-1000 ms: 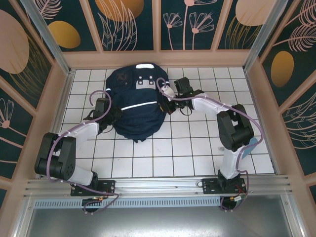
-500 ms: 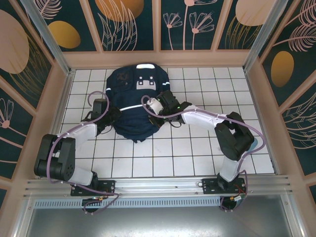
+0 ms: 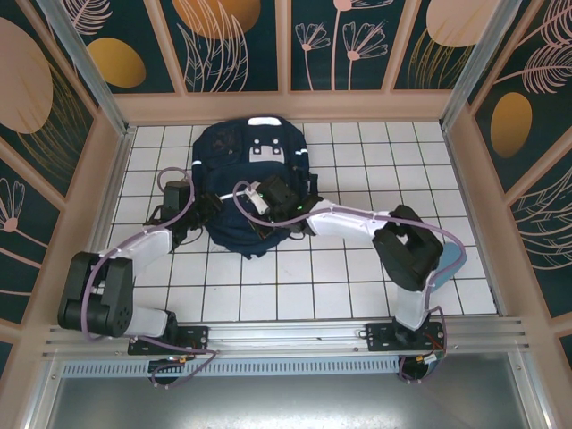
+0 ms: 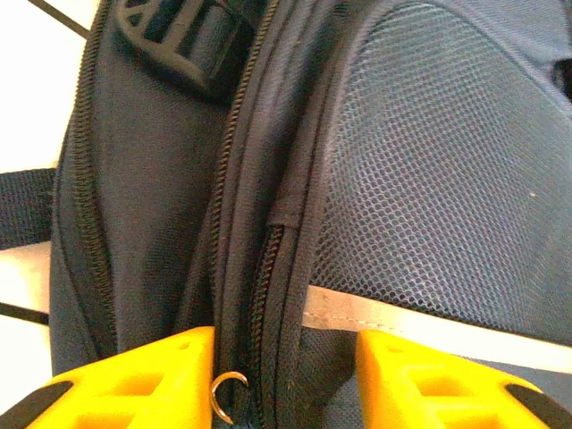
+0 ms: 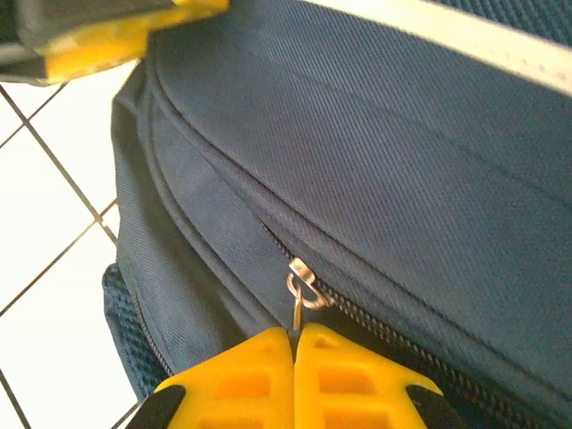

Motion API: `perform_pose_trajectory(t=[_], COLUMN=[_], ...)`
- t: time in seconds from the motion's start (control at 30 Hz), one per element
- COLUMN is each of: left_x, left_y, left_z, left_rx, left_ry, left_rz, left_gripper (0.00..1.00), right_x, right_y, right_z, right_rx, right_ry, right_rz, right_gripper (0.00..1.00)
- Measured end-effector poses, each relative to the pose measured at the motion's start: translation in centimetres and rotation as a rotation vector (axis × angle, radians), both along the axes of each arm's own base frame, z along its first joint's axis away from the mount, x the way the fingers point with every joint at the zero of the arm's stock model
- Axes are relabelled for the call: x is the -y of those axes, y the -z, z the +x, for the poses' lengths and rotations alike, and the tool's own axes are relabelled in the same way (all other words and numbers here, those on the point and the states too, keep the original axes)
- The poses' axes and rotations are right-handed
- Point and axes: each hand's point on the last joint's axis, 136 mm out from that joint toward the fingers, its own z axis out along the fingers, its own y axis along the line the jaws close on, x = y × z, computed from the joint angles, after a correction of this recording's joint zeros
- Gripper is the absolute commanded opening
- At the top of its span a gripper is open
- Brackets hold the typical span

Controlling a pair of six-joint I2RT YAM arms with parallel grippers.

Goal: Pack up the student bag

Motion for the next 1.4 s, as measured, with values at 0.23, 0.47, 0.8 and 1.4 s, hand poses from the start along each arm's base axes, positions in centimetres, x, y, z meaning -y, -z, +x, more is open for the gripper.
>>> perform_pose_trajectory(t=[0.23, 0.47, 0.8, 1.4], left_x=[1.5, 2.7, 5.9, 6.0], left_y=[-3.4, -4.0, -0.1, -0.4], left_z=[-1.3, -0.8, -1.0, -0.8], left_rx=[0.078, 0.113, 0.032, 0.035], left_ry=[0.086, 0.129, 0.200, 0.191], left_rz=[-0.012, -0.061, -0.101, -0.102], left_gripper=[0.62, 0.60, 0.56, 0.45], right_x=[7.3, 13.4, 10.5, 10.7], right_y=[-2.9, -2.2, -1.5, -0.7], right_z=[-0.7, 1.8, -1.4, 2.0], right_rx=[0.030, 0.005, -0.033, -0.236], right_ry=[0.107, 0.281, 0.164, 0.312], right_rz=[0.049, 0.046, 0.043, 0.199], right_gripper=[0.00, 0.00, 0.28, 0.53])
